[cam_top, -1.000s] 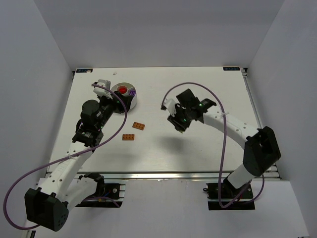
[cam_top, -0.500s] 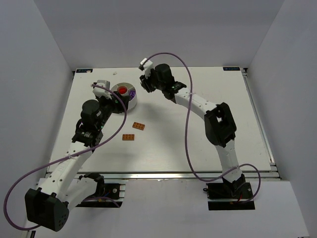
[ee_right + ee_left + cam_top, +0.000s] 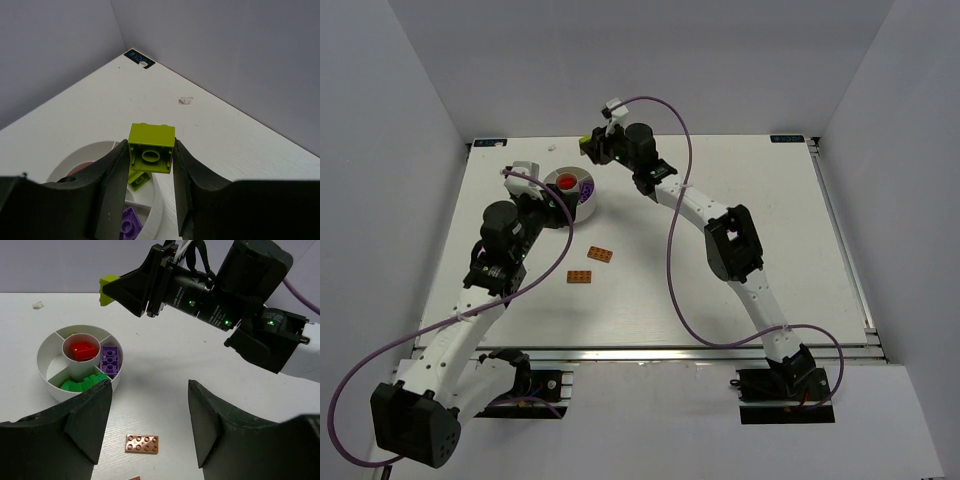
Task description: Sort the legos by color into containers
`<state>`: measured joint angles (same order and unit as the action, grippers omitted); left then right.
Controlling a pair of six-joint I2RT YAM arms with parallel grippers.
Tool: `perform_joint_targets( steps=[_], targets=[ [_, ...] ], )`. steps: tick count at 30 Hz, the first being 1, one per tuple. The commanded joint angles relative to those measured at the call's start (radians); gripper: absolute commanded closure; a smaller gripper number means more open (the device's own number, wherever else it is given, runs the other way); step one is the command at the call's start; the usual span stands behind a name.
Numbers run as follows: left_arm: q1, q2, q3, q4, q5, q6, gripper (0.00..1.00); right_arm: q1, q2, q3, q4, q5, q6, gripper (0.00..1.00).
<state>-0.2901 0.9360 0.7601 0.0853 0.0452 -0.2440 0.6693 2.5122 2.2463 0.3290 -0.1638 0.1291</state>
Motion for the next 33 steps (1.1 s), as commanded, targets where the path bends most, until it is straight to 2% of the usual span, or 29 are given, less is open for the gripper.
perform_joint_targets(
  steps=[1, 13, 33],
  targets=[
    [0.009, -0.012, 0.025, -0.001, 0.021, 0.000, 0.28, -0.004, 0.036, 0.071, 0.103, -0.028, 0.093, 1.00],
    [0.012, -0.013, 0.024, 0.005, 0.036, -0.006, 0.28, -0.005, 0.097, 0.072, 0.104, -0.085, 0.178, 1.00],
    [0.012, -0.019, 0.022, 0.007, 0.045, -0.009, 0.28, -0.005, 0.129, 0.049, 0.093, -0.114, 0.207, 0.98]
  ],
)
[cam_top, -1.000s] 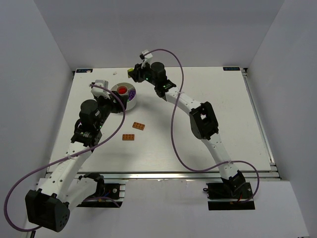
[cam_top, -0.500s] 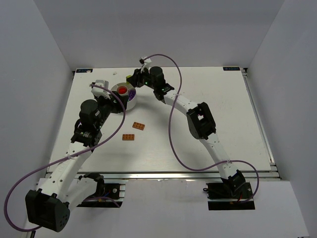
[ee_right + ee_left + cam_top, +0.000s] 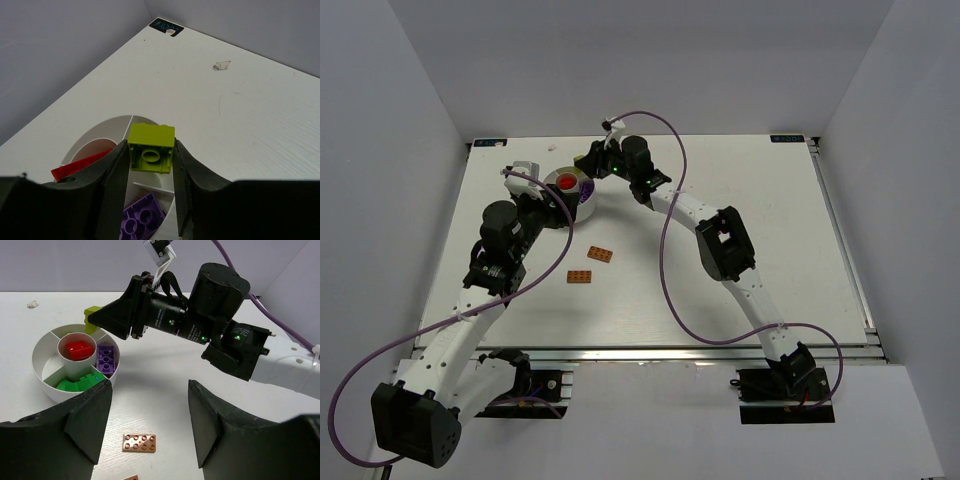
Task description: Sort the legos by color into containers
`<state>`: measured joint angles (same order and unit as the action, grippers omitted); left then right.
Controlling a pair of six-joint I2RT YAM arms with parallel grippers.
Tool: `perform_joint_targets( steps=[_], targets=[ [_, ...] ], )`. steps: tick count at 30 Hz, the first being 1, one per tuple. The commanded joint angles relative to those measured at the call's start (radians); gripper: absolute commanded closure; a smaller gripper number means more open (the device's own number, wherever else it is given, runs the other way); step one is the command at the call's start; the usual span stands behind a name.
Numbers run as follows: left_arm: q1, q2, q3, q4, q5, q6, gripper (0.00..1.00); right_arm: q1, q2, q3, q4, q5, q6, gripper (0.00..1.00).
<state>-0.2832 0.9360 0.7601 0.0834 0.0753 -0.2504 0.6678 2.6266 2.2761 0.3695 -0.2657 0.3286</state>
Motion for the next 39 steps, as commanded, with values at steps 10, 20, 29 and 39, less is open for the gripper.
perform_joint_targets(
  steps=[10, 20, 29, 39],
  targets=[
    [0.006, -0.019, 0.024, 0.010, 0.017, -0.006, 0.28, -0.005, 0.023, 0.013, 0.054, -0.020, -0.002, 0.75],
    [0.006, -0.016, 0.021, 0.013, 0.023, -0.012, 0.28, -0.011, 0.001, 0.006, 0.054, -0.036, -0.019, 0.49],
    [0.006, -0.014, 0.015, 0.019, 0.020, -0.015, 0.28, -0.037, -0.092, -0.052, 0.004, -0.050, -0.062, 0.36],
    [0.006, 0.049, 0.011, 0.038, 0.073, -0.058, 0.97, -0.190, -0.677, -0.468, -0.422, -0.557, -0.601, 0.10]
  ],
)
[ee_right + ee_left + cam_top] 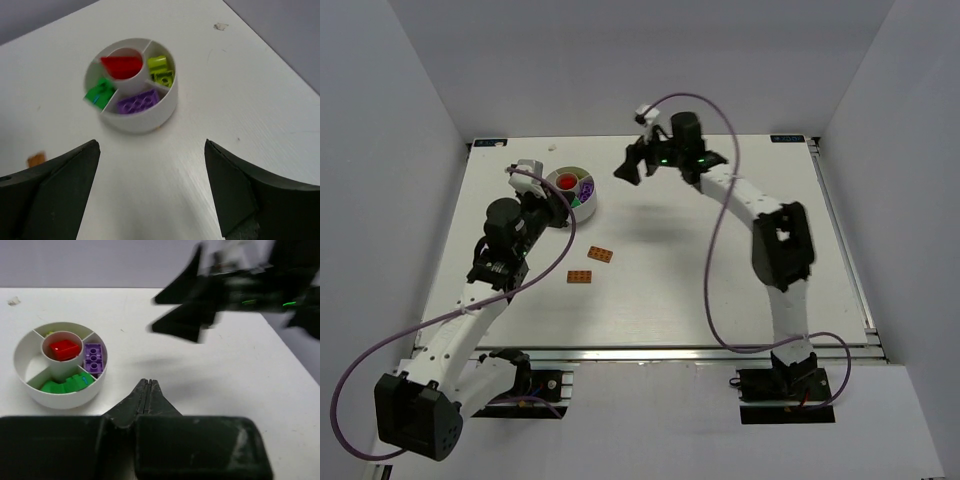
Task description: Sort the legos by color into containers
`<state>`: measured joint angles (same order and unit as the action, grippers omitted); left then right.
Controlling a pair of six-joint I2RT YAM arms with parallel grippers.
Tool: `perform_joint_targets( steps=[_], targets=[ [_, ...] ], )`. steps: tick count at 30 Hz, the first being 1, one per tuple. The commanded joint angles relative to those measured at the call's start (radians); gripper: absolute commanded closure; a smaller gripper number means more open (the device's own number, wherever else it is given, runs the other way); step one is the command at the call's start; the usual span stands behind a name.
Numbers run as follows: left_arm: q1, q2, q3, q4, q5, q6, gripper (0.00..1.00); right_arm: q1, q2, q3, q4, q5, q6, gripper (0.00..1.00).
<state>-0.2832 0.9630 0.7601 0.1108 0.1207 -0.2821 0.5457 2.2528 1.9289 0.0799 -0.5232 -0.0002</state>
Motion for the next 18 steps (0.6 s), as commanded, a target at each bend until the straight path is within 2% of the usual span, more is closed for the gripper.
perform_joint_targets(
  steps=[1, 2, 3, 4, 5, 6, 7, 8, 9, 10, 11, 12, 13, 14, 16, 18],
  targets=[
    [0.006, 0.022, 0.013, 0.010, 0.028, -0.034, 0.97, -0.070, -0.370, -0.196, -0.156, -0.326, -0.323, 0.11],
    [0.006, 0.034, 0.013, 0.009, 0.027, -0.045, 0.96, -0.069, -0.442, -0.275, -0.190, -0.334, -0.377, 0.12],
    [0.006, 0.042, 0.015, 0.006, 0.020, -0.072, 0.93, -0.066, -0.510, -0.429, -0.219, -0.334, -0.473, 0.15],
    [0.006, 0.048, 0.018, -0.006, -0.004, -0.089, 0.86, -0.058, -0.641, -0.509, -0.233, -0.328, -0.492, 0.23],
    [0.006, 0.062, 0.019, -0.016, -0.019, -0.144, 0.66, -0.055, -0.703, -0.578, -0.247, -0.321, -0.498, 0.30],
    [0.006, 0.068, 0.021, -0.023, -0.029, -0.173, 0.59, -0.050, -0.754, -0.684, -0.264, -0.308, -0.498, 0.38],
    [0.006, 0.077, 0.027, -0.060, -0.038, -0.199, 0.52, -0.046, -0.839, -0.724, -0.302, -0.304, -0.485, 0.65],
    [0.006, 0.089, 0.033, -0.092, -0.039, -0.228, 0.40, -0.046, -0.876, -0.758, -0.322, -0.302, -0.463, 0.78],
    [0.006, 0.091, 0.039, -0.124, -0.046, -0.279, 0.35, -0.047, -0.904, -0.806, -0.350, -0.313, -0.455, 0.82],
    [0.006, 0.091, 0.038, -0.199, -0.059, -0.310, 0.31, -0.044, -0.955, -0.829, -0.377, -0.310, -0.433, 0.81],
    [0.006, 0.086, 0.033, -0.233, -0.078, -0.339, 0.26, -0.044, -0.979, -0.853, -0.384, -0.308, -0.407, 0.74],
    [0.006, 0.070, 0.031, -0.268, -0.099, -0.400, 0.24, -0.044, -1.016, -0.901, -0.373, -0.311, -0.384, 0.60],
    [0.006, 0.057, 0.021, -0.339, -0.107, -0.429, 0.23, -0.044, -1.030, -0.919, -0.370, -0.314, -0.354, 0.54],
    [0.004, 0.043, 0.019, -0.379, -0.184, -0.459, 0.22, -0.046, -1.045, -0.939, -0.347, -0.317, -0.336, 0.46],
    [0.001, 0.011, 0.024, -0.494, -0.246, -0.535, 0.19, -0.043, -1.078, -1.005, -0.298, -0.314, -0.285, 0.32],
    [-0.019, 0.013, 0.047, -0.589, -0.352, -0.563, 0.17, -0.044, -1.087, -1.009, -0.296, -0.298, -0.294, 0.30]
  ],
)
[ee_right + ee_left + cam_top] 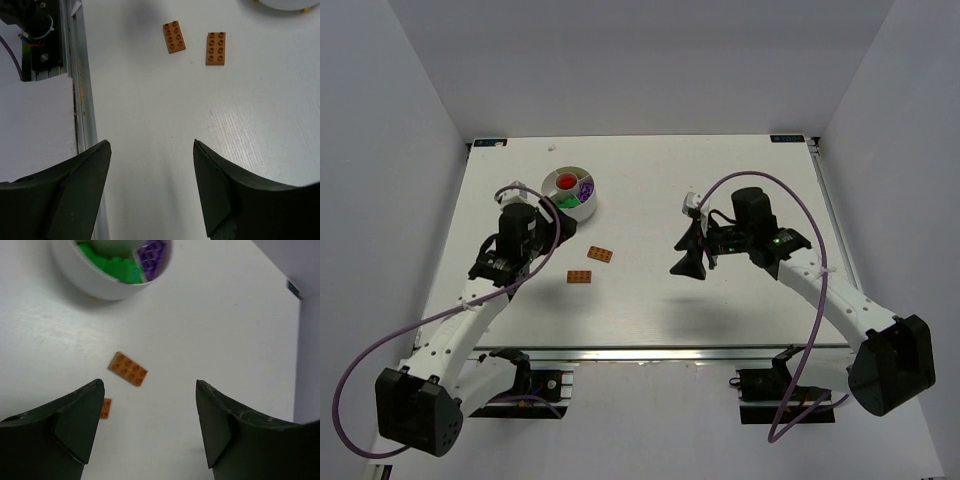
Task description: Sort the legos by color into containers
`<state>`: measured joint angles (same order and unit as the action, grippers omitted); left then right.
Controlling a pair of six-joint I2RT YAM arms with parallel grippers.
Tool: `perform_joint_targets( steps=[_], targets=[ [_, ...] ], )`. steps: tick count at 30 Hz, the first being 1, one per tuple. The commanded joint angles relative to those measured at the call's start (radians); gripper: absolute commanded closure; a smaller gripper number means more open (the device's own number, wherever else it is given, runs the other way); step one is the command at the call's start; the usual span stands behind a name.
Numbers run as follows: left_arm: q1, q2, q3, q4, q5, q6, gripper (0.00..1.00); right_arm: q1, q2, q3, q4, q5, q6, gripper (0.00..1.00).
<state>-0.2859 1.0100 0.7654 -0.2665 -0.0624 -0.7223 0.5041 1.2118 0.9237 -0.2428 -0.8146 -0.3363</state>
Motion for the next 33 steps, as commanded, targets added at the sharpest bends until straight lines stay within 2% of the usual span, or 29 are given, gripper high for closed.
perform_joint_targets(
  steps=[1, 4, 9, 12, 18, 22, 33],
  targets=[
    [-0.028, -0.010, 0.054, -0.288, -0.200, -0.120, 0.17, -0.004, -0.047, 0.004, 0.011, 0.005, 0.036, 0.28],
    [-0.093, 0.054, 0.081, -0.390, -0.298, -0.127, 0.15, -0.004, -0.054, 0.004, 0.004, 0.015, 0.034, 0.27],
    [-0.258, 0.136, 0.075, -0.482, -0.412, -0.311, 0.12, -0.007, -0.054, -0.029, 0.033, 0.011, 0.048, 0.26],
    [-0.291, 0.141, 0.058, -0.478, -0.465, -0.416, 0.10, -0.009, -0.054, -0.029, 0.034, 0.015, 0.049, 0.26],
    [-0.308, 0.270, 0.106, -0.530, -0.521, -0.535, 0.02, -0.035, -0.095, -0.052, 0.060, 0.006, 0.059, 0.23],
    [-0.312, 0.389, 0.138, -0.547, -0.521, -0.565, 0.02, -0.047, -0.113, -0.060, 0.073, -0.011, 0.065, 0.23],
    [-0.312, 0.518, 0.161, -0.416, -0.487, -0.644, 0.02, -0.070, -0.120, -0.071, 0.089, -0.040, 0.085, 0.23]
  ],
)
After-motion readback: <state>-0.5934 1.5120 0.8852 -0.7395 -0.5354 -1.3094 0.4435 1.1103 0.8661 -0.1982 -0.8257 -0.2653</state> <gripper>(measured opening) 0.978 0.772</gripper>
